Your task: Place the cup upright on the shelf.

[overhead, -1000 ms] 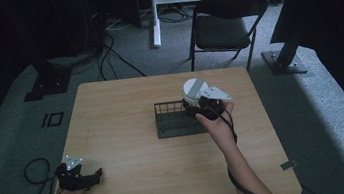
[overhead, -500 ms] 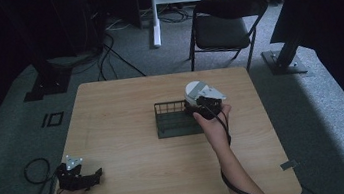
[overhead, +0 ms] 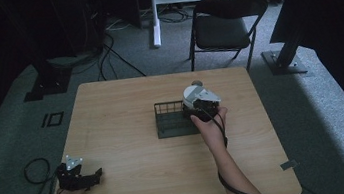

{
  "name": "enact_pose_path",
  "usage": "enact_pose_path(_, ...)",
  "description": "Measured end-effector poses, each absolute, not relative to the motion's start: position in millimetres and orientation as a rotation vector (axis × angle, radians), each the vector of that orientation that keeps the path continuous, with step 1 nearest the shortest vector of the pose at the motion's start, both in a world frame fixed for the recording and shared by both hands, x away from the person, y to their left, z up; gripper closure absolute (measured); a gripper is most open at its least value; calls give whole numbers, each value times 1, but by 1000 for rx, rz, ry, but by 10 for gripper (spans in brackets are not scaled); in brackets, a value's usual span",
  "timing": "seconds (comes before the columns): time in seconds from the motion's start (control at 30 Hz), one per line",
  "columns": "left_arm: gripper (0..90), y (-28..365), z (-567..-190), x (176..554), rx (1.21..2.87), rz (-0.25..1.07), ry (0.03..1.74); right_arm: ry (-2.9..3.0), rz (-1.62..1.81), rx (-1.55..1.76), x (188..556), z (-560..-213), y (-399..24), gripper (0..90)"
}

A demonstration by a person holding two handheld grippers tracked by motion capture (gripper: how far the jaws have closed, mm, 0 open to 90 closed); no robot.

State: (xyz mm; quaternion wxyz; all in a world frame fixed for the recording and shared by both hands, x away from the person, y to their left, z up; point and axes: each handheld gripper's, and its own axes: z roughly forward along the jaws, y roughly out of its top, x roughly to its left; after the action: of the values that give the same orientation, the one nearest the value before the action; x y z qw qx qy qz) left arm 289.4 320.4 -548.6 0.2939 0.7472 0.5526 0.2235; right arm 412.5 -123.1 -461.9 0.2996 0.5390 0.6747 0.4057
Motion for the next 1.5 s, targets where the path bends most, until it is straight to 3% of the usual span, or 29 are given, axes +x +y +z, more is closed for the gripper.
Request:
enact_pose_path(1.17, 1, 320, -549, 289, 1991, 595, 1471, 1904, 1073, 1358, 410, -474, -127, 178)
enact_pose_path(1.5, 2, 320, -549, 289, 1991, 595, 1471, 1915, 1112, 1356, 407, -481, -133, 129)
